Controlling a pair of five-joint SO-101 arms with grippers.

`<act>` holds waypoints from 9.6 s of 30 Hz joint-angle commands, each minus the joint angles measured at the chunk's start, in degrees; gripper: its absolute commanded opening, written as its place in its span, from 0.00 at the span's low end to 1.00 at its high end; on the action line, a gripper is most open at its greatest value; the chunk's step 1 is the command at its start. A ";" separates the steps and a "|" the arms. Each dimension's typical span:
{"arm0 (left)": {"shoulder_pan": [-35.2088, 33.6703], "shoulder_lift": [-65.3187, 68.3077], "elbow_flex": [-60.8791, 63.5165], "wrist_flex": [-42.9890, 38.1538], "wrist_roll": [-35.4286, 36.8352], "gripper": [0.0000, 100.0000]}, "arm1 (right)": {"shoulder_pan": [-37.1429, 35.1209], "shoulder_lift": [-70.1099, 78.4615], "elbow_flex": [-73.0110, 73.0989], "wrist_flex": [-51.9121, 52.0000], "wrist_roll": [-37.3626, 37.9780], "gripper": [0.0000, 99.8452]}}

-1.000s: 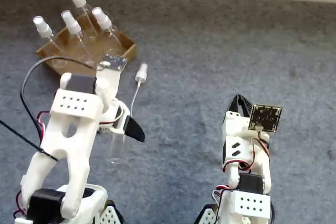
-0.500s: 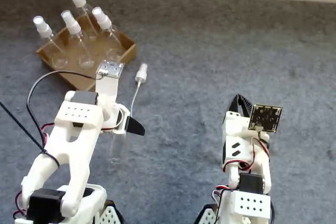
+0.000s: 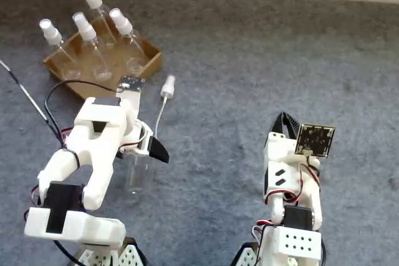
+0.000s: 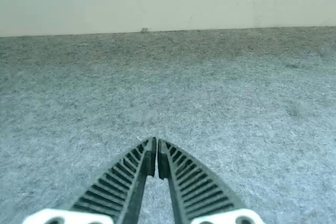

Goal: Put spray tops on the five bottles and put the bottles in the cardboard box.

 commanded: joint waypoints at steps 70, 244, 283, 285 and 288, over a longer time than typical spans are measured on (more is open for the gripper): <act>8.66 -52.44 5.93 -0.97 -0.44 0.06 | -2.59 -0.31 10.15 1.36 0.35 0.01; 0.04 -84.09 58.24 -38.51 -9.93 0.06 | -14.81 127.08 -192.31 83.21 14.86 0.11; 0.31 -84.09 59.12 -38.51 -9.93 0.06 | -22.55 124.88 -134.02 27.65 2.64 0.32; 0.31 -84.09 59.38 -38.59 -9.93 0.06 | -22.81 124.97 -130.33 20.35 -1.32 0.32; 0.57 -84.09 59.56 -38.59 -9.93 0.06 | -22.64 124.97 -125.23 10.15 -5.63 0.32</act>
